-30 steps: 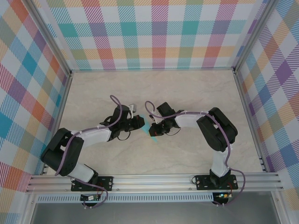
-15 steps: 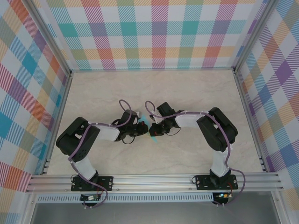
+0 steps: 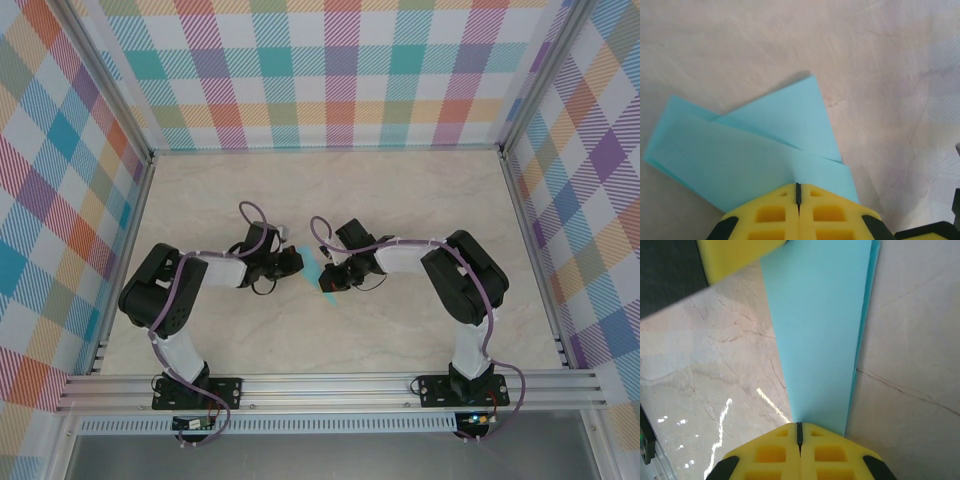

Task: Fold a paper plane with a square sheet of paper (pick it up from the middle)
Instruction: Fold the wing for the fifth time at the center of the table.

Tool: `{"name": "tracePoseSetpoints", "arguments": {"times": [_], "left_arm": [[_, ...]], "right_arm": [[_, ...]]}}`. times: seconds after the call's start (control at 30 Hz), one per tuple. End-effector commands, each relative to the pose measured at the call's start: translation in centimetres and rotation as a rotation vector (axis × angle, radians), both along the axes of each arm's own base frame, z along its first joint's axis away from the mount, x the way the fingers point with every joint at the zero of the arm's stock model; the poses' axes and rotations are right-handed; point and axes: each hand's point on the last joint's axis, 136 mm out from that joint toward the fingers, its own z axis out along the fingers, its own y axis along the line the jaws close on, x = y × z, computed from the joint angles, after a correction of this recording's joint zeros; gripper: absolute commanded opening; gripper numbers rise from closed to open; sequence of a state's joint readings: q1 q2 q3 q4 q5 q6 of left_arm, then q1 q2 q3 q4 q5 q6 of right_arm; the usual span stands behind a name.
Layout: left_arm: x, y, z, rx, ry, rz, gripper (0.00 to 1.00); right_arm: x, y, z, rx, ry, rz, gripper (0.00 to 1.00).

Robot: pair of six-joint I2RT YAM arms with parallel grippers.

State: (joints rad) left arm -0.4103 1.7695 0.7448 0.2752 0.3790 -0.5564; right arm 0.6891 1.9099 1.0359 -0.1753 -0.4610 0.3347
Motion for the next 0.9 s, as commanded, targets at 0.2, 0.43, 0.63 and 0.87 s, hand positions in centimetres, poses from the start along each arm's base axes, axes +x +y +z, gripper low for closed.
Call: {"name": "tracePoseSetpoints", "arguments": {"times": [0.2, 0.43, 0.63, 0.87], "left_arm": [[4.5, 8.7, -4.0, 0.126, 0.069, 0.209, 0.00], [6.2, 10.2, -2.2, 0.107, 0.057, 0.278, 0.00], [7.2, 10.0, 1.6, 0.069, -0.010, 0.274, 0.00], [5.4, 7.2, 7.4, 0.004, -0.107, 0.226, 0.00]], "right_arm": [[-4.3, -4.7, -4.8, -0.235, 0.158, -0.009, 0.00], [-4.5, -4.8, -4.8, -0.231, 0.163, -0.007, 0.00], [-4.4, -4.6, -4.5, -0.218, 0.157, -0.006, 0.00], [-4.4, -4.4, -4.5, -0.209, 0.158, -0.008, 0.00]]}}
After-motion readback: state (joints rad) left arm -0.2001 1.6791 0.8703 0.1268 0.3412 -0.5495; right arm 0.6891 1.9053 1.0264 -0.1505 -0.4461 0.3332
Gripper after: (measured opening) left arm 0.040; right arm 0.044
